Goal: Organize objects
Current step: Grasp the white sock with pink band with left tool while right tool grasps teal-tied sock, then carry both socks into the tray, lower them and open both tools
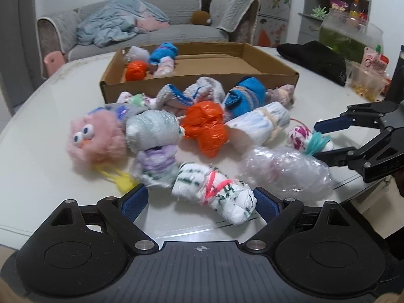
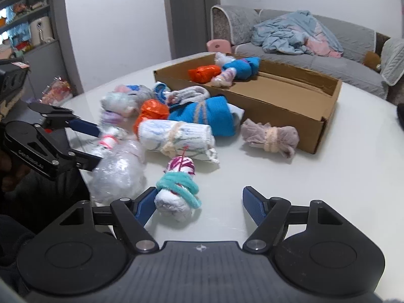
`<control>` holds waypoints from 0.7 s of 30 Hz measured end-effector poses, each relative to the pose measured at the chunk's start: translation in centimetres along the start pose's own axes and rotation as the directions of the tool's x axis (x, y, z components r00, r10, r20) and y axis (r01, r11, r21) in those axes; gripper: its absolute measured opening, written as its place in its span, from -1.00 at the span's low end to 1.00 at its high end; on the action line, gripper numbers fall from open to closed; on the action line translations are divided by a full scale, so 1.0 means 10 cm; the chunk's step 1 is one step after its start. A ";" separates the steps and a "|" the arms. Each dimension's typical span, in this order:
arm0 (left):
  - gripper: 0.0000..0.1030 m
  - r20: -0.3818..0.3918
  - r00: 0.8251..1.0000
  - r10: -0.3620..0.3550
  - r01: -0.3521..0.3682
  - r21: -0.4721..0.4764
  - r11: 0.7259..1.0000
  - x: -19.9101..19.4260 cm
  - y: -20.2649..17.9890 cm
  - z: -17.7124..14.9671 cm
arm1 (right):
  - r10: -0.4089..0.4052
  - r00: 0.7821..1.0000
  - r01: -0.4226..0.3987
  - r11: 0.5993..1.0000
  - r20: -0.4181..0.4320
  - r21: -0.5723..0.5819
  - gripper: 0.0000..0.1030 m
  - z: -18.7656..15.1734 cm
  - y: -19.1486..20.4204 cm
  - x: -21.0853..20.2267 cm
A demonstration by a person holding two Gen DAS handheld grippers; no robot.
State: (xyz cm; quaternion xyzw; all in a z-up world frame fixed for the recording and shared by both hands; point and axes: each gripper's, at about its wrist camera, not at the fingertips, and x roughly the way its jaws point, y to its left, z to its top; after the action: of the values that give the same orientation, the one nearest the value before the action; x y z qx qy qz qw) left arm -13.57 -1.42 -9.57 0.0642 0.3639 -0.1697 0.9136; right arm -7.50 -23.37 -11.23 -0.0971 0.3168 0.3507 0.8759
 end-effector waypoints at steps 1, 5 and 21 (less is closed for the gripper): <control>0.80 -0.001 1.000 0.003 -0.003 -0.001 1.000 0.00 0.00 0.00 | -0.002 1.000 0.002 1.000 0.004 -0.002 0.34 0.00 0.00 -0.01; 0.80 0.006 1.000 -0.014 0.014 -0.001 1.000 -0.02 -0.08 -0.01 | 0.028 1.000 -0.028 1.000 0.007 -0.007 0.13 0.01 0.04 0.02; -0.32 0.036 0.998 -0.055 0.056 -0.025 0.998 -0.10 -0.15 -0.02 | 0.039 0.998 -0.040 0.999 0.043 0.013 -0.47 0.01 0.01 -0.09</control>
State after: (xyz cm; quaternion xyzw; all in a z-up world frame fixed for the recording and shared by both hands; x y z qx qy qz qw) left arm -14.94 -2.53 -8.99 0.0389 0.3514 -0.1914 0.9156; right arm -8.00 -23.80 -10.62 -0.0772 0.3021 0.3677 0.8761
